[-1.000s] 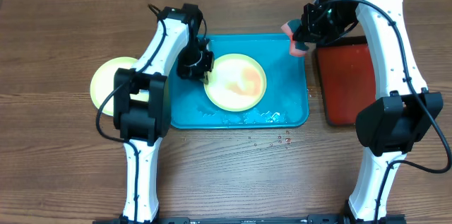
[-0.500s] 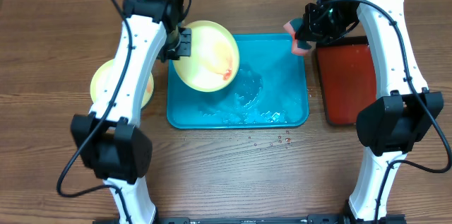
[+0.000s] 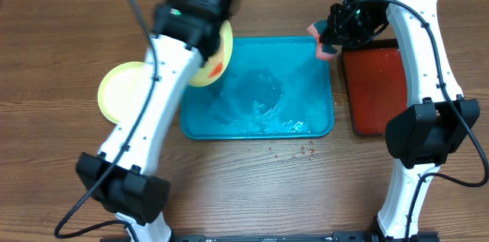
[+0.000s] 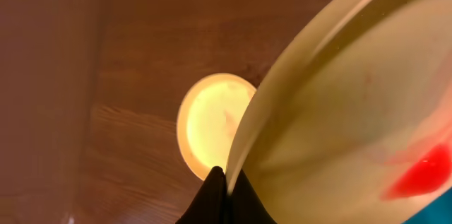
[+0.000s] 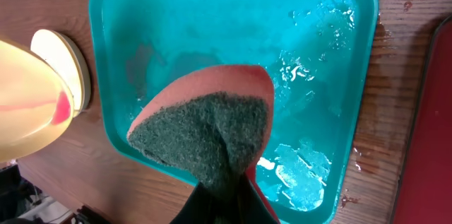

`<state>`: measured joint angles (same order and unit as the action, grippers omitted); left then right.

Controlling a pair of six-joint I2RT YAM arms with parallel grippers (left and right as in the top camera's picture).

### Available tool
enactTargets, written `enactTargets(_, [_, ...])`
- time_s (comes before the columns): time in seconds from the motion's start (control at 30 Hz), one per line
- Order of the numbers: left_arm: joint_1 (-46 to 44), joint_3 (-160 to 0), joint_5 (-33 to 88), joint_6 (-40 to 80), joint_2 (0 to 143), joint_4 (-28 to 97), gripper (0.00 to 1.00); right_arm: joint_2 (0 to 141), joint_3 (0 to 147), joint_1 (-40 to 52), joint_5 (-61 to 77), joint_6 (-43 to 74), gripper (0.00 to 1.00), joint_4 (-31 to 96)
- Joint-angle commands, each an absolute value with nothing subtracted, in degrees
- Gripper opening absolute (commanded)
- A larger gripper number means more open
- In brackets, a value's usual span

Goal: Clean dirty plates on tray and stack at the side
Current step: 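Lift the second yellow plate with left gripper and carry it left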

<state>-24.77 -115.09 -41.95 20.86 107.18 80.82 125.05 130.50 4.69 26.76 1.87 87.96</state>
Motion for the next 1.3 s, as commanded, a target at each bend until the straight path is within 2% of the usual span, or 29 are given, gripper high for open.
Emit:
enactTargets(0.0, [-29.41,-115.22,-57.28,26.06,106.17,80.77,0.04,124.95,130.89,4.43,27.05,1.48,0.05,87.79])
enactTargets(0.43, [-40.80,-115.22,-75.42,27.51,106.17,80.31,0.04,124.95,130.89,4.43,27.03,1.48,0.05,87.77])
enactTargets(0.93, [-41.17,-115.22,-74.04,28.71,106.17,80.31,0.04,124.95,130.89,4.43,27.03,1.48,0.05,87.79])
enactTargets(1.13, [-38.09,-115.22,-51.00,29.80,106.17,79.18,0.04,124.95,130.89,4.43,27.03,1.45,0.05,87.77])
enactTargets(1.27, [-30.96,-115.22,-34.48,27.86,106.17,79.20,0.04,124.95,130.89,4.43,27.03,1.45,0.05,87.72])
